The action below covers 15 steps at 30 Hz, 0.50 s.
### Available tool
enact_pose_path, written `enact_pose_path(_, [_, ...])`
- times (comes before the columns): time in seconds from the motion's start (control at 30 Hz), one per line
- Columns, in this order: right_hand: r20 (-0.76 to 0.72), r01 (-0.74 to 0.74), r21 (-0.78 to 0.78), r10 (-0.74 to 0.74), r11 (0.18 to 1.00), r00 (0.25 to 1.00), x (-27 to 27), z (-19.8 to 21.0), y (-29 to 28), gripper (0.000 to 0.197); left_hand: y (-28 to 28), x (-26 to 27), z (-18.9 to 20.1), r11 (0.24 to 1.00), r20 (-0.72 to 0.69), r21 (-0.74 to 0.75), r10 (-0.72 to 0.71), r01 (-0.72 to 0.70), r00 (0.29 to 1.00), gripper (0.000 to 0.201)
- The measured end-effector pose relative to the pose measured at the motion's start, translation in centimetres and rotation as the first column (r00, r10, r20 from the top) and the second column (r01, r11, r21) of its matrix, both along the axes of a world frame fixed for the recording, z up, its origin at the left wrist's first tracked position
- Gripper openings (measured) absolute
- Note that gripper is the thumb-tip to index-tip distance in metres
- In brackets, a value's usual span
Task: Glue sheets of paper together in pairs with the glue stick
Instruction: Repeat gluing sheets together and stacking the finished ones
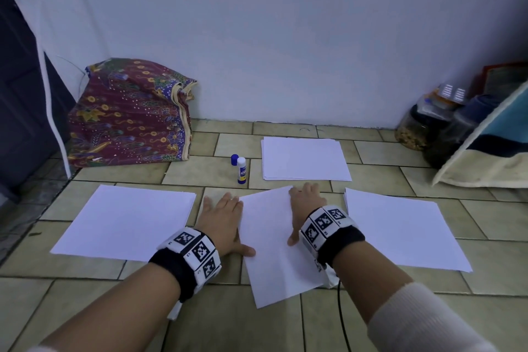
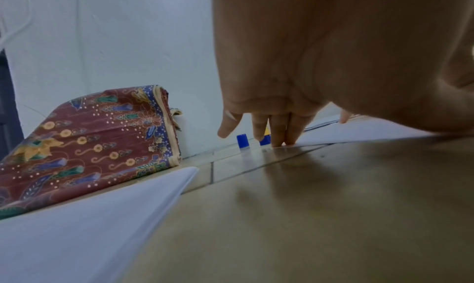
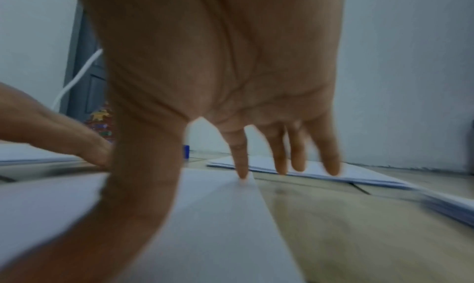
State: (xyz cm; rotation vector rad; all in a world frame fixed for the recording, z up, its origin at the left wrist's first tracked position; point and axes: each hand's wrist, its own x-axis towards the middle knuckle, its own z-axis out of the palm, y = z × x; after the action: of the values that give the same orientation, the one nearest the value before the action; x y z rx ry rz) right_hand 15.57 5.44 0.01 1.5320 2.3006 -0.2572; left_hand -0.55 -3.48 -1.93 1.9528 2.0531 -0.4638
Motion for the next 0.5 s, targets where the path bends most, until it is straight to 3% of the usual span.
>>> enact_pose_path(0.1, [0.022,-0.006,0.084,0.004,0.996,1.000,-0.6,0.4,-0.9,0.043,-0.1,-0.7,0.8,0.991,0.014,0.136,-0.021,0.019,1.000,0.067])
enact_pose_path(0.17, [-0.044,-0.008,0.014,0.009,1.000,0.999,-1.1,-0.1,-1.6,0.038,0.1,-1.3,1.4,0.988,0.084,0.154,-0.033,0.019,0.996,0.043])
enact_pose_path(0.23, [-0.097,-0.051,-0.042,0.047,0.998,0.994,-1.6,-0.7,-2.4,0.048,0.3,-1.9,1.5,0.989,0.182,0.141,-0.062,0.036,0.981,0.032])
enact_pose_path(0.4, [-0.171,-0.283,-0.087,0.266,0.955,0.949,-1.9,-1.4,-2.9,0.072,0.3,-2.5,0.7,0.995,0.200,0.033,-0.100,0.096,0.975,0.098])
enact_pose_path(0.5, [-0.188,-0.291,-0.099,0.270,0.951,0.944,-0.9,-1.2,-2.4,0.085,0.4,-2.8,0.2,0.989,0.132,-0.124,-0.063,0.080,0.989,0.118])
